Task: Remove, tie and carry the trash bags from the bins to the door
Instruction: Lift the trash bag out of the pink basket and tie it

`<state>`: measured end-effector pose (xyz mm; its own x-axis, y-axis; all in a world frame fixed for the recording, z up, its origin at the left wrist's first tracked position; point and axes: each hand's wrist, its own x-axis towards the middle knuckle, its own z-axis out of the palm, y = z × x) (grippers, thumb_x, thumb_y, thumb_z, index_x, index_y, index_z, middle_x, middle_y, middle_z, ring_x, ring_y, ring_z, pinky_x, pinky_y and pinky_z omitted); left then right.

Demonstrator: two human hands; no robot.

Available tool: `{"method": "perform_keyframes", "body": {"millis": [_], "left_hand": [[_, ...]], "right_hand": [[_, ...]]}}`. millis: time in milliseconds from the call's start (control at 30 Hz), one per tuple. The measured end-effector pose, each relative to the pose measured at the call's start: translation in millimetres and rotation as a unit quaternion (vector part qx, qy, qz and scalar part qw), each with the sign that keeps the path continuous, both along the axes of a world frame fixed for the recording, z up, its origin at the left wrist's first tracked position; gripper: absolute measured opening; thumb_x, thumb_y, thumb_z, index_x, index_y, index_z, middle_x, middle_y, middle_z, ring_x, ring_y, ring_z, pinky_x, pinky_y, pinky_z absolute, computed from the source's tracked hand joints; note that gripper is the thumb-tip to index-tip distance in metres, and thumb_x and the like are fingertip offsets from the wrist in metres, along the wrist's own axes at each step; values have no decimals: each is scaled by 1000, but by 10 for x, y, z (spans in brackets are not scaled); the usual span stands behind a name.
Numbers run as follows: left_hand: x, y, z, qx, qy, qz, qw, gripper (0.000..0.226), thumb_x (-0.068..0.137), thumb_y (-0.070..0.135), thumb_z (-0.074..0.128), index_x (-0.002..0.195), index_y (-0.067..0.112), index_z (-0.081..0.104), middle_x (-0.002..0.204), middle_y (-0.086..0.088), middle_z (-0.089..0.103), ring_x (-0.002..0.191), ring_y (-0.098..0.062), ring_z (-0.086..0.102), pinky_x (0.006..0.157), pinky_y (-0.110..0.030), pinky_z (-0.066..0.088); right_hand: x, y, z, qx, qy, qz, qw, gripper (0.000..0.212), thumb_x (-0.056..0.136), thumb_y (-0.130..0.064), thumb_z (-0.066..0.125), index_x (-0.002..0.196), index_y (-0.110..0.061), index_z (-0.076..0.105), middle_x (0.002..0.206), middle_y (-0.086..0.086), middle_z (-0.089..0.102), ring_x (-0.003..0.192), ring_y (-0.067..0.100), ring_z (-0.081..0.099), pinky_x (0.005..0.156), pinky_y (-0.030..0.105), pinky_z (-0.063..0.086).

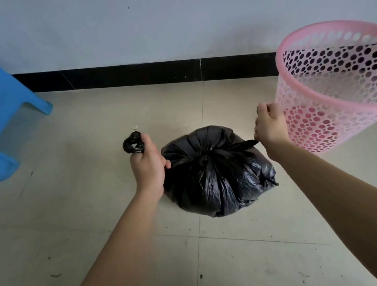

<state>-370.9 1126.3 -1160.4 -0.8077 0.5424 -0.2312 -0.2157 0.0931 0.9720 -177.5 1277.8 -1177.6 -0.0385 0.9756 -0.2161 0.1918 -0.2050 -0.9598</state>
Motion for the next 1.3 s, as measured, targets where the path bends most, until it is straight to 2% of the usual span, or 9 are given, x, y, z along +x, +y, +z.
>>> {"method": "perform_keyframes", "body": {"millis": [200,300,433,533,633,733,867,1100,1300], "left_hand": [[71,164,215,8,121,-86,989,57,104,52,30,63,23,57,67,-2,63,73,-19,64,85,-40,53],[117,178,228,-58,157,-103,981,62,101,60,19,83,26,68,83,-4,68,86,-23,65,85,-41,51],[100,75,115,-234,185,-174,938,79,91,75,4,100,23,63,99,-7,66,97,-29,59,91,-41,44],[-10,18,-62,-305,229,-195,904,97,79,88,11,95,9,64,93,-10,68,93,-32,64,83,-39,48],[-23,-32,-161,-250,208,-228,917,56,85,67,58,75,12,62,67,2,66,67,-15,67,67,-28,49],[55,-3,-163,-165,199,-219,941,10,88,28,72,81,21,69,73,9,70,67,-1,65,68,-21,48],[144,99,-92,-100,246,-139,954,23,94,31,66,77,17,66,79,-4,68,68,-8,64,63,-27,47],[184,260,214,60,88,-141,984,20,100,35,55,95,26,73,84,3,75,81,-12,68,71,-26,49],[135,252,-6,-41,-11,-189,981,23,103,23,49,106,16,71,68,4,50,64,-11,47,61,-25,33]], "right_hand": [[-190,3,518,45,145,100,983,20,103,-31,45,89,-16,46,60,-4,48,54,14,46,57,33,44],[-260,-47,625,92,172,139,971,16,101,-36,52,97,-20,57,74,-6,66,78,15,66,84,36,56],[-82,-134,382,45,39,237,970,67,86,-70,54,145,-39,42,149,-12,45,138,4,38,112,31,28],[54,-132,87,-29,-146,251,956,100,75,-88,43,152,-25,30,158,4,30,147,26,26,118,53,22],[64,-182,-121,15,-279,290,915,90,81,-86,30,143,-23,46,158,11,28,147,31,20,117,58,20],[-12,-204,-229,128,-240,287,919,75,85,-75,25,128,-23,58,142,9,48,135,32,38,110,57,33],[-209,-226,-112,209,-122,211,947,40,101,-42,40,100,-9,62,96,9,66,94,31,60,83,51,50],[-413,-326,38,171,-25,195,966,33,104,-36,42,98,-9,61,87,8,68,82,24,65,73,45,52],[-333,-322,0,315,-320,367,815,31,106,-30,36,83,-11,46,66,-4,45,70,24,45,77,39,37]]}}
